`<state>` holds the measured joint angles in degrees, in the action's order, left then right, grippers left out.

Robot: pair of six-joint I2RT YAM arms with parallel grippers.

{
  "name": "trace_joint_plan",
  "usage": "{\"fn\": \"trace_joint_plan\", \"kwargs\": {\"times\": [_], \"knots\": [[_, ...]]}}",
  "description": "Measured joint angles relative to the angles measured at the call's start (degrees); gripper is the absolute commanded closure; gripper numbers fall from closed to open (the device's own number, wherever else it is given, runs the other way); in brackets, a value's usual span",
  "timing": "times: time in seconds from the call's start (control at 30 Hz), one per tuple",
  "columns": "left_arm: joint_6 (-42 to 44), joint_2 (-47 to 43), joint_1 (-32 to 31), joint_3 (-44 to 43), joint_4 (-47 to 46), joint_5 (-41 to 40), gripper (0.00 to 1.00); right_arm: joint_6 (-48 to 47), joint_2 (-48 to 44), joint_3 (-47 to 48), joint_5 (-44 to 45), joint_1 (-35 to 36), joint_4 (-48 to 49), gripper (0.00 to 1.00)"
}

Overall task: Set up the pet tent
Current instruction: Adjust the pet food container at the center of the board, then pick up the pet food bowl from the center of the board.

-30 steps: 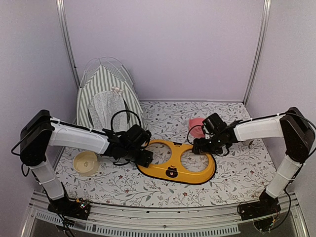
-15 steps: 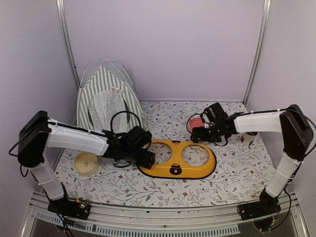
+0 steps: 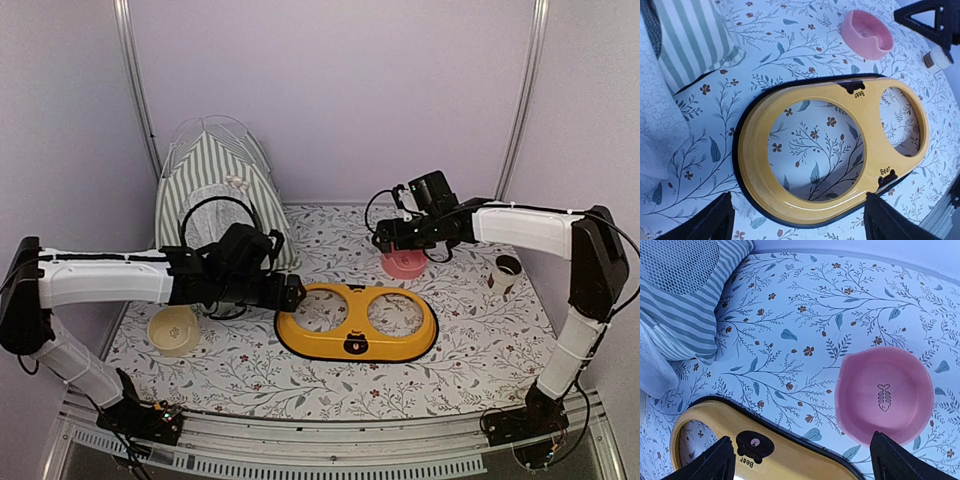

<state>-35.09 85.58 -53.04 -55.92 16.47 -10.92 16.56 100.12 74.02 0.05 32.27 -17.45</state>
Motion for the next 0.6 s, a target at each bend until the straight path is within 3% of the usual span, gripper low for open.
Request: {"fn": "trace_joint_plan", "kwargs": {"times": [0.27,0.6], "knots": [[-4.2,-12.0,3.7,9.2,0.0,-0.4,0.03,-6.4,9.2,6.0,-1.1,-0.1,0.3,0.39],[-7.8,-23.6,5.9,14.3,2.6,-2.4,0.01,-11.2,14.4,6.6,0.3,-1.9,-0.6,0.53]]}}
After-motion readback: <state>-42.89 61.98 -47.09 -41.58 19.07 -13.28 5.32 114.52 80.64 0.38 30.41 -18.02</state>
